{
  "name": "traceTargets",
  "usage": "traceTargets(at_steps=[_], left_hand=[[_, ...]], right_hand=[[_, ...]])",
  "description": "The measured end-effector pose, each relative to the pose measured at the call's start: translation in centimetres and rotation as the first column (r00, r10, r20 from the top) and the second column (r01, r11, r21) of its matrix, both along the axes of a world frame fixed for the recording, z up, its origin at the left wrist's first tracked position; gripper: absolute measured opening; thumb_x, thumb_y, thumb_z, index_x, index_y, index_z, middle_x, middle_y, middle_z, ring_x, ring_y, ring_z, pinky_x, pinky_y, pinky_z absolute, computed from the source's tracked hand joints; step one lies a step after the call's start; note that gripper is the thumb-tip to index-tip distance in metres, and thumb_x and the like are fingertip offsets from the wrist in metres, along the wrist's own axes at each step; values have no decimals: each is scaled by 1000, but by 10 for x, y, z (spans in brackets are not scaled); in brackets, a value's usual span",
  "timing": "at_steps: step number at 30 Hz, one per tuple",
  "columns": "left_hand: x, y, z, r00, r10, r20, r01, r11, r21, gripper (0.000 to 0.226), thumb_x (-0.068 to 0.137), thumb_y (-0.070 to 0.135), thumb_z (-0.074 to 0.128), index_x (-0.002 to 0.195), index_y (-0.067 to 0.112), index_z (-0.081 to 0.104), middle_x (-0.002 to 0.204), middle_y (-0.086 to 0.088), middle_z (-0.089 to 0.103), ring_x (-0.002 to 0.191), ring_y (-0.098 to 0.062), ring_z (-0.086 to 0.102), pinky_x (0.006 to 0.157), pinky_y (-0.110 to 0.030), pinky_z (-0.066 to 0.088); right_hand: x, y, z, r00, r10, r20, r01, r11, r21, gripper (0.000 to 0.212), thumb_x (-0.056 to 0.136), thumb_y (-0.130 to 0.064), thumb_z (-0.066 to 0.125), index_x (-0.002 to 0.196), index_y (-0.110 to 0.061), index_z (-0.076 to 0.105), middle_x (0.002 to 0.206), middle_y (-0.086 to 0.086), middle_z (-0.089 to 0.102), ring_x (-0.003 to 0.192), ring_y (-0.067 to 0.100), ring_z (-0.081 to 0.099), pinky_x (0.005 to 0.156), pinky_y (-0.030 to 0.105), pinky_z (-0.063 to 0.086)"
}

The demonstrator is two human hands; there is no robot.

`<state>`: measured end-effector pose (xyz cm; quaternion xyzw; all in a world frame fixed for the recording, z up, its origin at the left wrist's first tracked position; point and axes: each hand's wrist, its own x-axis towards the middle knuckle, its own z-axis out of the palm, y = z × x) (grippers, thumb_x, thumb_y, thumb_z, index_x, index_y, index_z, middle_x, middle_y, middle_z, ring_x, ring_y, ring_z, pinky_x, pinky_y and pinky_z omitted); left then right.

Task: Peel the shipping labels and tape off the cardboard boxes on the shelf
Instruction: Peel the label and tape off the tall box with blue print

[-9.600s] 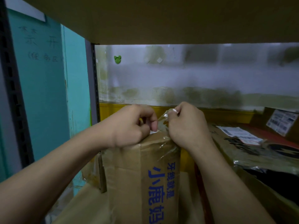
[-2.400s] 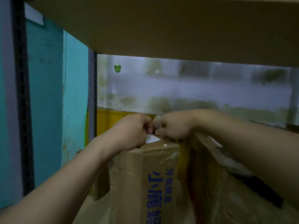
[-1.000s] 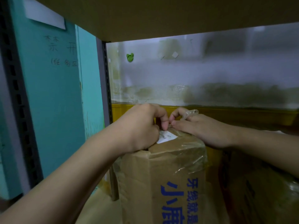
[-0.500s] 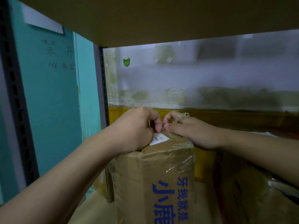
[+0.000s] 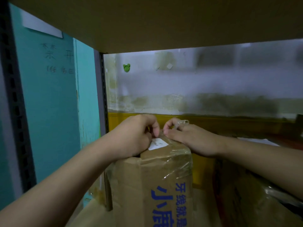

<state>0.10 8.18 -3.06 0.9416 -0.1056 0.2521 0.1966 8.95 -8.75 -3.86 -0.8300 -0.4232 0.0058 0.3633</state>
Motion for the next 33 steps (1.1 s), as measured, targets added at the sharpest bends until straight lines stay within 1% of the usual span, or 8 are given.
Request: traceTargets(at_steps=[3,8,11,14,19,24,27,33], left_hand=[[-2,8,4,1000,-6,7,6,999,49,35,89,2,55,95,33,69,90,17,67,89,0,61,85,-24,49],[-7,7,20,999,-20,-49,34,950,309,35,89,12,57,108,36,75,103,19,67,89,2,58,77,-4,41],[-9,3,32,998,-4,-70,34,902,430,27,89,21,60,106,36,75,99,15,72,86,-1,61,79,-13,48],[-7,-3,44,994,18,-111,37,883,468,18,89,28,65,101,33,77,91,15,73,81,2,63,80,-18,53],[1,-8,53,988,10,-152,72,849,524,11,87,28,72,95,32,78,84,20,73,79,3,63,79,-22,53],[6,-10,58,987,-18,-160,106,820,562,9,86,28,73,93,30,78,83,20,72,81,3,61,72,-15,49],[6,-13,56,991,-8,-131,86,793,603,9,86,29,71,92,28,77,81,16,71,77,-1,62,76,-22,52],[4,-17,51,992,16,-125,64,791,608,6,85,25,69,88,26,74,79,10,71,74,-7,64,77,-31,54]], right_hand=[[-2,2,1,1000,3,-5,-3,1000,-1,26,97,-47,45,106,-24,50,80,5,66,67,24,62,61,38,50],[-2,-1,3,1000,12,7,-12,999,-30,24,97,-52,44,104,-30,50,93,8,70,88,33,67,76,51,54],[-1,0,4,1000,15,21,-14,999,-40,25,95,-53,45,103,-31,50,92,7,69,85,32,68,72,50,54],[1,0,4,1000,13,19,-12,999,-37,22,95,-53,45,101,-32,50,86,4,68,69,24,65,60,40,52],[-1,-1,5,1000,3,13,-3,999,-47,21,94,-52,46,99,-32,50,76,2,65,59,17,61,55,34,48],[-2,-1,7,1000,0,19,1,997,-75,30,95,-51,45,106,-24,50,88,10,68,71,27,69,64,44,56],[-1,0,7,1000,-6,9,6,996,-83,34,96,-51,45,106,-19,52,93,12,66,69,27,69,60,43,57],[-3,-3,7,1000,-16,21,18,993,-117,28,96,-50,44,107,-24,47,92,13,68,69,26,69,53,36,56]])
